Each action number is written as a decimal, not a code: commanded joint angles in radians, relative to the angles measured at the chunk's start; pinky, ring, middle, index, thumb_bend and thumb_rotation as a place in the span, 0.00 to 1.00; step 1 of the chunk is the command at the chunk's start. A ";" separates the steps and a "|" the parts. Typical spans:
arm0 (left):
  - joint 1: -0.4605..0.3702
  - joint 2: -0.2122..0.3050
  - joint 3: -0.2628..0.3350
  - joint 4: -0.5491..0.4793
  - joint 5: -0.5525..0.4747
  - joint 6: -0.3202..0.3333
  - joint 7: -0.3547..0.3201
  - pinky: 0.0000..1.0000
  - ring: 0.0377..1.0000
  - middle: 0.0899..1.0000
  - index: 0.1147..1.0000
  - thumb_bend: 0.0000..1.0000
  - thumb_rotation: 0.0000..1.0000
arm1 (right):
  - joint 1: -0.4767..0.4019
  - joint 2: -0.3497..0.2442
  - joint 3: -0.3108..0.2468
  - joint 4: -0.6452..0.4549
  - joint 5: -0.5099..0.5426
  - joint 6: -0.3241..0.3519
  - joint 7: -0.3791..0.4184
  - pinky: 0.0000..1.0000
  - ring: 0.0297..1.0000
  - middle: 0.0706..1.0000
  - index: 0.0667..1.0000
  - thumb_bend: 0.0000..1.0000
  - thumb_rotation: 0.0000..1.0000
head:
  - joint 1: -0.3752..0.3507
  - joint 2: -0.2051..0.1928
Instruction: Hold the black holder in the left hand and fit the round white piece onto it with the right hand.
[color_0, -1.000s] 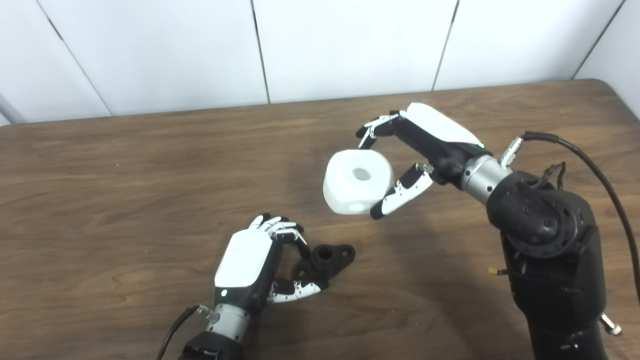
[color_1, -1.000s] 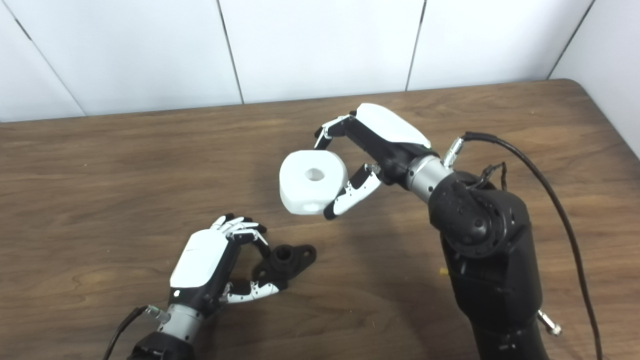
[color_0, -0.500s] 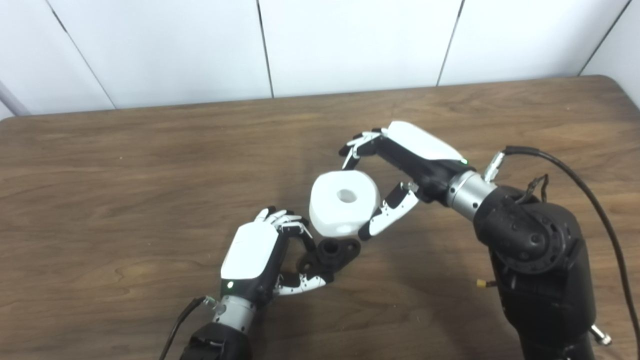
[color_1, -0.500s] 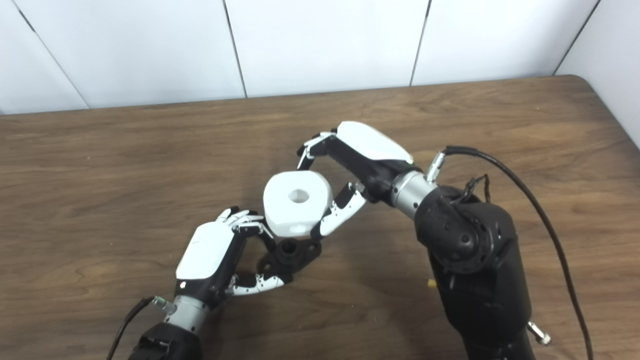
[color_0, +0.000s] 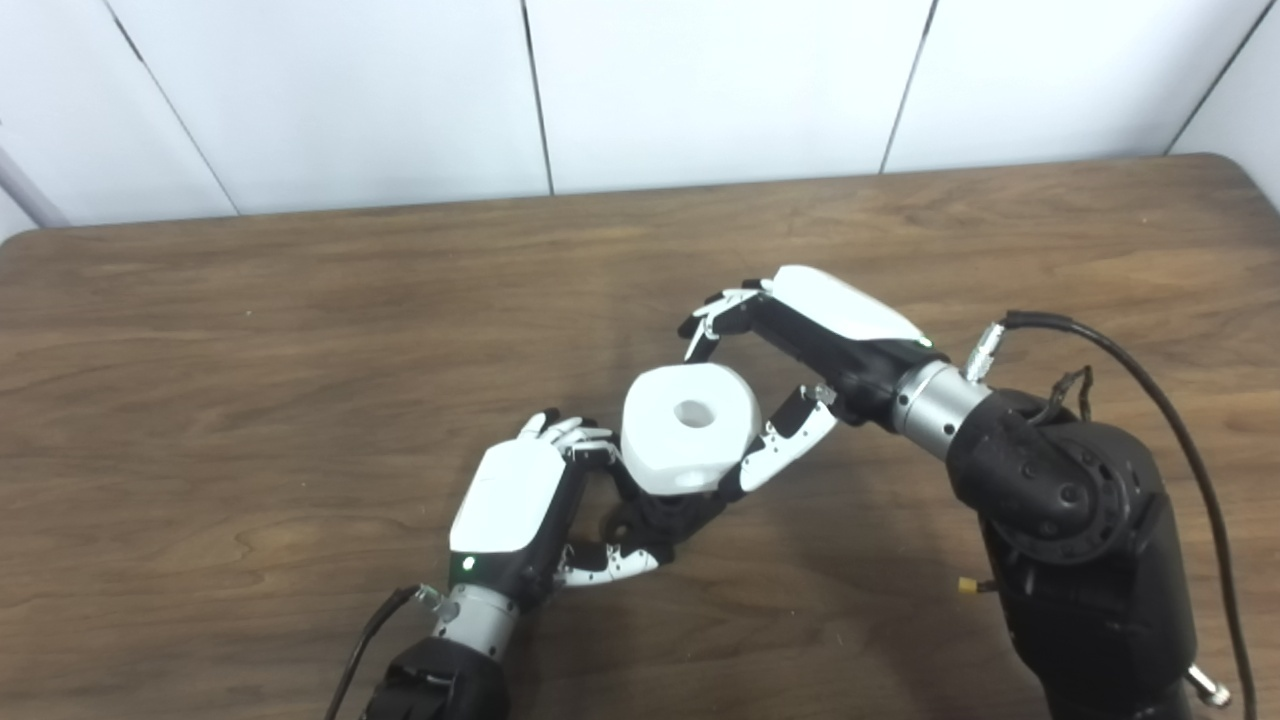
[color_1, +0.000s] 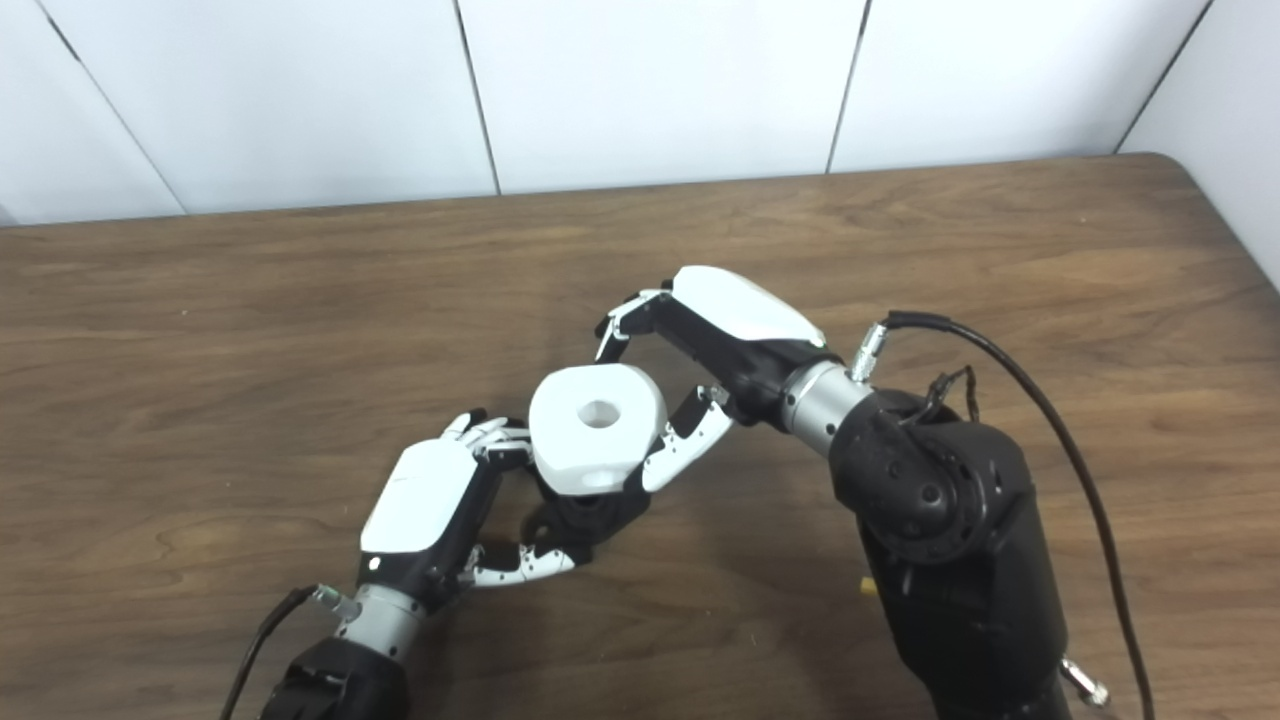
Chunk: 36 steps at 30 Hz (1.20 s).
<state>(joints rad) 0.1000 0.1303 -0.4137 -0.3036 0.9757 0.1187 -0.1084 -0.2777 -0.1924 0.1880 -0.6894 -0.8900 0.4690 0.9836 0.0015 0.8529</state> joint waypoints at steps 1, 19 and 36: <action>-0.004 -0.005 -0.013 0.005 0.009 0.005 -0.024 0.96 0.85 0.73 0.42 0.52 0.05 | -0.015 0.005 -0.002 -0.036 -0.001 -0.001 -0.007 1.00 0.92 0.80 0.44 0.53 0.14 | 0.000 0.002; -0.007 -0.004 -0.014 0.011 0.011 0.000 -0.014 0.95 0.84 0.73 0.42 0.52 0.05 | 0.000 -0.008 0.009 -0.023 0.019 -0.005 -0.030 1.00 0.93 0.80 0.44 0.52 0.14 | 0.004 0.006; -0.003 -0.008 -0.019 0.008 0.013 0.009 -0.023 0.96 0.85 0.73 0.42 0.52 0.05 | 0.003 -0.009 0.032 -0.010 0.037 -0.008 -0.074 1.00 0.94 0.80 0.44 0.53 0.14 | 0.016 0.000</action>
<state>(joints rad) 0.0987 0.1301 -0.4173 -0.3036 0.9763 0.1229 -0.1090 -0.2486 -0.2002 0.2189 -0.6858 -0.8567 0.4684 0.9397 0.0169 0.8514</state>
